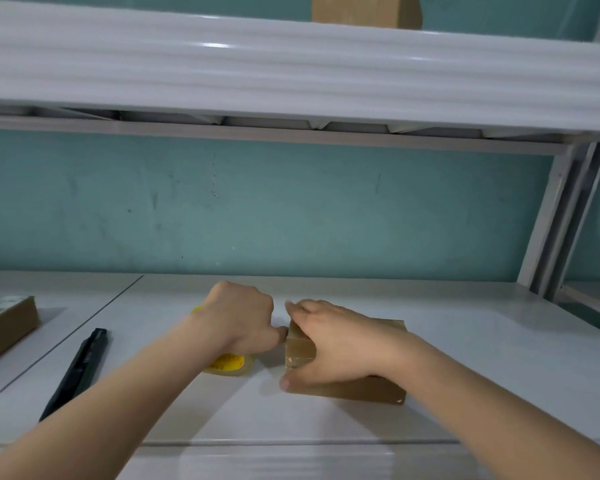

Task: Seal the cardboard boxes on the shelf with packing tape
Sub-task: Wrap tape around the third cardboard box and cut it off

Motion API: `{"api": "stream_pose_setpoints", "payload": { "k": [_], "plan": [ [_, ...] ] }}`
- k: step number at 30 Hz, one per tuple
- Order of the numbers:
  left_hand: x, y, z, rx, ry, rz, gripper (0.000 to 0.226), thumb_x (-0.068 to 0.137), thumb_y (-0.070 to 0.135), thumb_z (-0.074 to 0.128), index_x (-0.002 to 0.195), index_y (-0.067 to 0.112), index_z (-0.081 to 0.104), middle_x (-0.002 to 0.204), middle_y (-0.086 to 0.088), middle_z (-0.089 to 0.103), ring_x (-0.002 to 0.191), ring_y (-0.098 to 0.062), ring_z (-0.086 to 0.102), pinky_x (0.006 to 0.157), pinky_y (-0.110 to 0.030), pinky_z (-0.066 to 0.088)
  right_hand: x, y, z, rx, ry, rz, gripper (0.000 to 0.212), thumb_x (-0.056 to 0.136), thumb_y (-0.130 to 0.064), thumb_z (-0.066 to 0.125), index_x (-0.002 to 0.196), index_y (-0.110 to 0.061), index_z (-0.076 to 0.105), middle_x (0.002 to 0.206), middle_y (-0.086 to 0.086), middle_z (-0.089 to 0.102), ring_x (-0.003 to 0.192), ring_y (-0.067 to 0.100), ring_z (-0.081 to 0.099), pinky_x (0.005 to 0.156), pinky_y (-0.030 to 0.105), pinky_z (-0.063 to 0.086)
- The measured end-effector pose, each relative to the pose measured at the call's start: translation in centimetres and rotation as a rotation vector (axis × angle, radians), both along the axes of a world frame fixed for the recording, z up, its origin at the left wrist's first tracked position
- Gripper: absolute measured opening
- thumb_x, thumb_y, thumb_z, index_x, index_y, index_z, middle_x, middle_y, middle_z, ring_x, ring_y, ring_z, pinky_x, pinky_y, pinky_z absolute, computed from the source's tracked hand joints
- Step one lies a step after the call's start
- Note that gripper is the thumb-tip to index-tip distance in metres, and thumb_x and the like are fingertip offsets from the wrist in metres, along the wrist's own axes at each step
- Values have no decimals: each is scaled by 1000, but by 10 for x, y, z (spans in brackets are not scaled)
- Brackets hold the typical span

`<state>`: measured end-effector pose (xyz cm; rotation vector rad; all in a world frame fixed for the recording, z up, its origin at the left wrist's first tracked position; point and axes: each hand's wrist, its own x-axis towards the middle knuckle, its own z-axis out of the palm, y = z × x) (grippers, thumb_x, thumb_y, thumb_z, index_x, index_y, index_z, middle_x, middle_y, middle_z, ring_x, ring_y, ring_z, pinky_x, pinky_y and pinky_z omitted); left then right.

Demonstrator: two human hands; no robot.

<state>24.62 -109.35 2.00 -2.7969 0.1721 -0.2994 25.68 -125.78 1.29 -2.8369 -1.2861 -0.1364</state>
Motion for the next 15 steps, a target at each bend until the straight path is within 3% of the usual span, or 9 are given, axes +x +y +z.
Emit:
{"api": "stream_pose_setpoints", "payload": {
  "k": [2, 3, 5, 6, 8, 10, 11, 13, 15],
  "plan": [
    [-1, 1, -2, -61, -34, -9, 53, 81, 65, 34, 55, 18, 36, 61, 2, 47, 68, -25, 49, 60, -31, 31, 4, 5, -2, 98, 7, 17, 86, 67, -59, 69, 134, -19, 33, 111, 1, 49, 108, 20, 48, 74, 32, 42],
    [-3, 5, -1, -106, -45, 7, 57, 78, 68, 37, 55, 16, 40, 61, 1, 52, 70, -24, 52, 59, -31, 31, 7, 5, -3, 124, 8, 15, 81, 66, -57, 71, 131, -22, 36, 111, -1, 50, 109, 21, 49, 74, 33, 42],
    [-9, 20, 6, -271, 16, 70, 71, 67, 80, 42, 57, 10, 54, 54, -1, 59, 62, -17, 57, 54, -29, 36, 13, -2, -4, 211, 66, 8, 95, 63, -55, 74, 141, -29, 26, 132, -4, 47, 123, 18, 43, 95, 32, 42],
    [-13, 30, 9, -426, 95, 67, 75, 60, 84, 45, 57, 11, 59, 51, 1, 60, 56, -14, 56, 51, -27, 38, 16, -8, 0, 312, 122, 4, 104, 61, -52, 78, 145, -30, 20, 140, -7, 42, 128, 13, 40, 103, 28, 36],
    [-21, 49, 14, -881, 288, -72, 72, 53, 86, 54, 54, 15, 63, 48, 3, 59, 48, -11, 54, 52, -21, 43, 19, -19, 14, 591, 272, 8, 113, 54, -41, 87, 146, -30, 22, 131, -8, 47, 118, 6, 47, 103, 21, 34],
    [-30, 56, 16, -1295, 330, -232, 68, 52, 80, 64, 55, 12, 68, 39, -2, 54, 39, -13, 50, 50, -20, 46, 20, -28, 24, 797, 372, 56, 111, 44, -36, 91, 139, -34, 34, 116, -10, 54, 105, 4, 53, 98, 18, 38],
    [-33, 57, 19, -1395, 299, -290, 64, 54, 75, 68, 53, 11, 68, 35, -1, 50, 34, -13, 46, 45, -19, 43, 18, -31, 25, 862, 393, 82, 105, 39, -38, 90, 132, -37, 41, 112, -12, 55, 104, 3, 54, 96, 16, 38],
    [-35, 54, 25, -1385, 233, -350, 54, 62, 63, 68, 47, 12, 63, 33, 4, 46, 29, -10, 40, 38, -15, 34, 14, -34, 24, 971, 418, 128, 88, 36, -34, 90, 116, -39, 55, 107, -12, 61, 99, 2, 58, 90, 15, 42],
    [-34, 48, 27, -1246, 192, -292, 55, 61, 65, 66, 42, 15, 52, 35, 5, 40, 30, -11, 37, 37, -14, 31, 12, -38, 18, 1122, 488, 187, 74, 38, -16, 92, 105, -29, 64, 94, -8, 69, 88, 6, 64, 78, 16, 49]
  ]
}}
